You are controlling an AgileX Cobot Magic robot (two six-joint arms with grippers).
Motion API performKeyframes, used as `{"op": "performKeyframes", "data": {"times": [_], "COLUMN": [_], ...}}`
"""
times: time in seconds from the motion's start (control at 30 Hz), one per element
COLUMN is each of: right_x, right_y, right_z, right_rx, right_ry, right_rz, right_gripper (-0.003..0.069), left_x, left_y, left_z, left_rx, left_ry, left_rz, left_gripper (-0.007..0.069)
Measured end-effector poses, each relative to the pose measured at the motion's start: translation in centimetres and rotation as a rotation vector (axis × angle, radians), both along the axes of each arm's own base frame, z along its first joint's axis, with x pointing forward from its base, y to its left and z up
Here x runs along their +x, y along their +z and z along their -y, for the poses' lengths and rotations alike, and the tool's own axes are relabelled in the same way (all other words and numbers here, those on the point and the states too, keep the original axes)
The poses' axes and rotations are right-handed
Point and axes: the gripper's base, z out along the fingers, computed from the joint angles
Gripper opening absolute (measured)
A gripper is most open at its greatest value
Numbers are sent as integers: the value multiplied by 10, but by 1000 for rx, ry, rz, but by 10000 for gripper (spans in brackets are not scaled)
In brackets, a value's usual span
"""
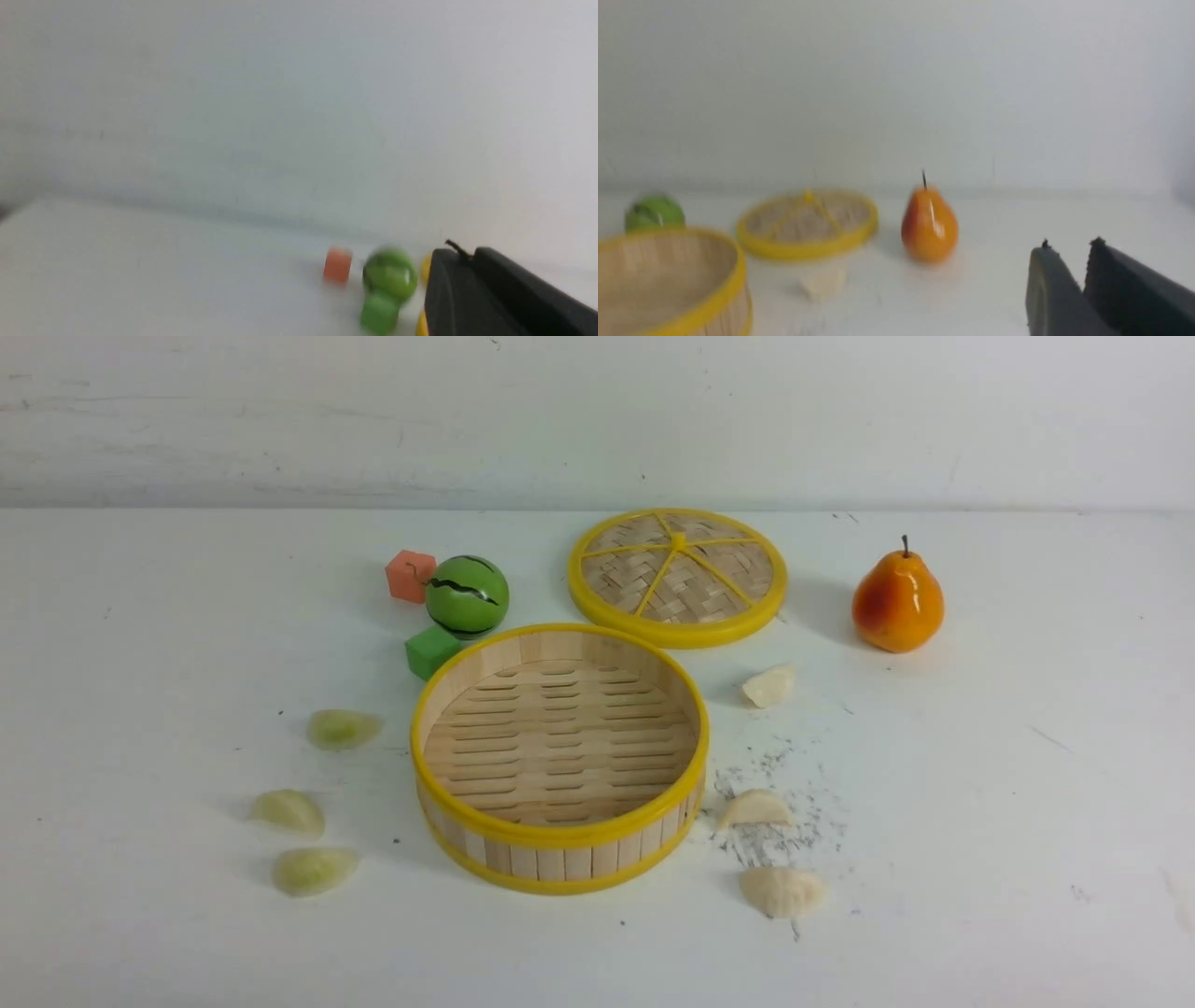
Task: Put the dumplings into the steamer on the white table.
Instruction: 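Reach for and grasp a dumpling on the table with the left gripper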
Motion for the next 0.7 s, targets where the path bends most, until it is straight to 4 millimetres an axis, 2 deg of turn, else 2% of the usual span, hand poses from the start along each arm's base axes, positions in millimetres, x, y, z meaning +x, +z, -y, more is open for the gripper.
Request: {"op": "performKeyframes", "data": {"times": [0.13,0.17,0.27,0.4,0.47,0.53,0.6,0.63,0.7], "right_x": [-11,-18,-32,-39,-38,-38,-43,-47,-49], "right_y": [25,35,48,53,60,74,97,112,132], "right_z": [-1,-1,-2,-2,-2,-1,-1,-1,0], "right_rx": [6,7,17,101,178,223,228,217,194], "right_ry": [13,19,37,101,151,172,169,157,125], "right_rz": [307,432,649,725,687,637,582,546,449], "right_gripper": [129,129,132,135,130,102,52,15,-15], "left_x": [-7,-11,-17,-19,-22,-32,-46,-50,-48], "left_y": [17,23,31,36,49,82,125,149,177], "left_z": [-1,-1,-2,-2,-1,1,1,1,-1], "left_rx": [-9,-15,-64,-210,-276,-277,-259,-256,-265], "left_ry": [6,8,-11,-93,-149,-183,-183,-169,-138], "left_rz": [207,279,391,431,438,457,466,423,308], "left_gripper": [47,48,49,49,36,-2,-14,-15,-15]}}
